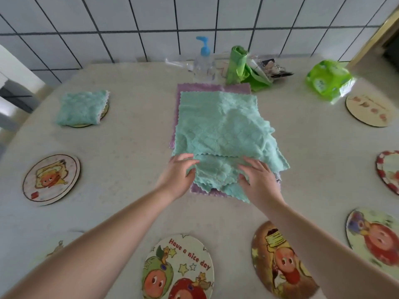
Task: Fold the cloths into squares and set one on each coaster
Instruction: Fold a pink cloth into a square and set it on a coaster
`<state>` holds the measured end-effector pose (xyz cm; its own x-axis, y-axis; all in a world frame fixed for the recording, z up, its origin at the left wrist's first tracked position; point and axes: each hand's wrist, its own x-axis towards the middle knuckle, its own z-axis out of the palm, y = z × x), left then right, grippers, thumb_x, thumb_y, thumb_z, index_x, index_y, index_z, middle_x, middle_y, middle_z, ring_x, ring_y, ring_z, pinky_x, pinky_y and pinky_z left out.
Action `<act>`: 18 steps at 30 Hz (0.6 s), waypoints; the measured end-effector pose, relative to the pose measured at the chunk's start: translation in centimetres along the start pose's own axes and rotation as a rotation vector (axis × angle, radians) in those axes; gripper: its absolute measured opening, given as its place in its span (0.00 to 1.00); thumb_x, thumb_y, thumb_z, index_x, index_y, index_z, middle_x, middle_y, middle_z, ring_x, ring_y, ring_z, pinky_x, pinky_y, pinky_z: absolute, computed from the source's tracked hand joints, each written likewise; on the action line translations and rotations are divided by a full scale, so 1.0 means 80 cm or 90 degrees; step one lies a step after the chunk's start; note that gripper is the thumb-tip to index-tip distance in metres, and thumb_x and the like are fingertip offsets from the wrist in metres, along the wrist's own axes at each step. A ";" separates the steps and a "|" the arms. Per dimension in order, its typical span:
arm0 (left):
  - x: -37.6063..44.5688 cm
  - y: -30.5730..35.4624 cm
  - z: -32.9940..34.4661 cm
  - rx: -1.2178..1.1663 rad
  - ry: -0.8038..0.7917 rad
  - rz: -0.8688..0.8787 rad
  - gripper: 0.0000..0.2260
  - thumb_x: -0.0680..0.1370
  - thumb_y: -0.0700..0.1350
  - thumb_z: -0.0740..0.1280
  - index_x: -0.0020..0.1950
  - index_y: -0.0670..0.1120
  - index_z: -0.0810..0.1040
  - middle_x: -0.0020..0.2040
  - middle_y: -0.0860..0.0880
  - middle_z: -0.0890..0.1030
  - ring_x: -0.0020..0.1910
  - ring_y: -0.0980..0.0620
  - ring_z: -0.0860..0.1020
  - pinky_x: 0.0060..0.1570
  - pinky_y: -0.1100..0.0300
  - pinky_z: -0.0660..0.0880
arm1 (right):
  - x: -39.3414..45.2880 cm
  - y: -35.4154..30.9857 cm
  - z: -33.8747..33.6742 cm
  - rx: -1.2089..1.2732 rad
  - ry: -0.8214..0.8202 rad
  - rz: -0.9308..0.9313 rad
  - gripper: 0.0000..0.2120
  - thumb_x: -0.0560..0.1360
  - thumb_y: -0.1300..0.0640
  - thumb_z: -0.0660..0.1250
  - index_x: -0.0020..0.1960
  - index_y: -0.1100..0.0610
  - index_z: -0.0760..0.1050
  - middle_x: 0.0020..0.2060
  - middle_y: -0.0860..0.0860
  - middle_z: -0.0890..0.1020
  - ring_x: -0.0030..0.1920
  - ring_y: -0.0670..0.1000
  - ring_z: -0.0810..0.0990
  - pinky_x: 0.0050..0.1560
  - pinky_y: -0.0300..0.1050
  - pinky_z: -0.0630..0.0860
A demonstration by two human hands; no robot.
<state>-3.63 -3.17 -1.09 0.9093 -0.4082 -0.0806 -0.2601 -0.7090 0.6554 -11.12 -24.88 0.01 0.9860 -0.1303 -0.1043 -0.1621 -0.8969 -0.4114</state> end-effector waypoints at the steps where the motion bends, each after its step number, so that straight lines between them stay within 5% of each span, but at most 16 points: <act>1: 0.005 0.008 0.006 0.036 -0.003 0.003 0.15 0.77 0.41 0.62 0.64 0.47 0.76 0.69 0.47 0.69 0.70 0.48 0.63 0.69 0.54 0.58 | 0.005 0.010 -0.004 -0.045 -0.020 -0.011 0.17 0.77 0.54 0.60 0.66 0.51 0.72 0.72 0.48 0.64 0.73 0.52 0.58 0.71 0.52 0.56; 5: 0.018 0.032 0.025 0.193 -0.076 -0.015 0.19 0.79 0.45 0.60 0.70 0.50 0.68 0.76 0.48 0.55 0.75 0.48 0.48 0.73 0.47 0.51 | 0.022 0.039 -0.012 -0.138 -0.035 -0.080 0.18 0.78 0.52 0.58 0.66 0.49 0.71 0.75 0.49 0.58 0.75 0.51 0.50 0.73 0.51 0.46; 11: 0.025 0.038 0.035 0.266 -0.093 -0.066 0.23 0.80 0.46 0.58 0.74 0.48 0.59 0.77 0.48 0.46 0.76 0.47 0.44 0.73 0.45 0.49 | 0.040 0.062 -0.017 -0.178 -0.019 -0.144 0.20 0.77 0.52 0.59 0.67 0.54 0.70 0.73 0.50 0.61 0.74 0.51 0.56 0.72 0.51 0.51; 18: 0.053 0.035 0.009 0.256 0.013 -0.059 0.18 0.79 0.44 0.58 0.69 0.46 0.67 0.71 0.48 0.65 0.72 0.48 0.61 0.72 0.47 0.53 | 0.067 0.064 -0.040 -0.098 0.054 -0.151 0.20 0.74 0.58 0.62 0.66 0.55 0.71 0.65 0.49 0.73 0.66 0.54 0.69 0.68 0.50 0.60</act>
<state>-0.75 -7.32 -0.15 0.9402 -0.3232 -0.1073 -0.2793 -0.9122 0.2997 -6.52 -31.56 0.25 0.9964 0.0619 0.0571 0.0752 -0.9591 -0.2728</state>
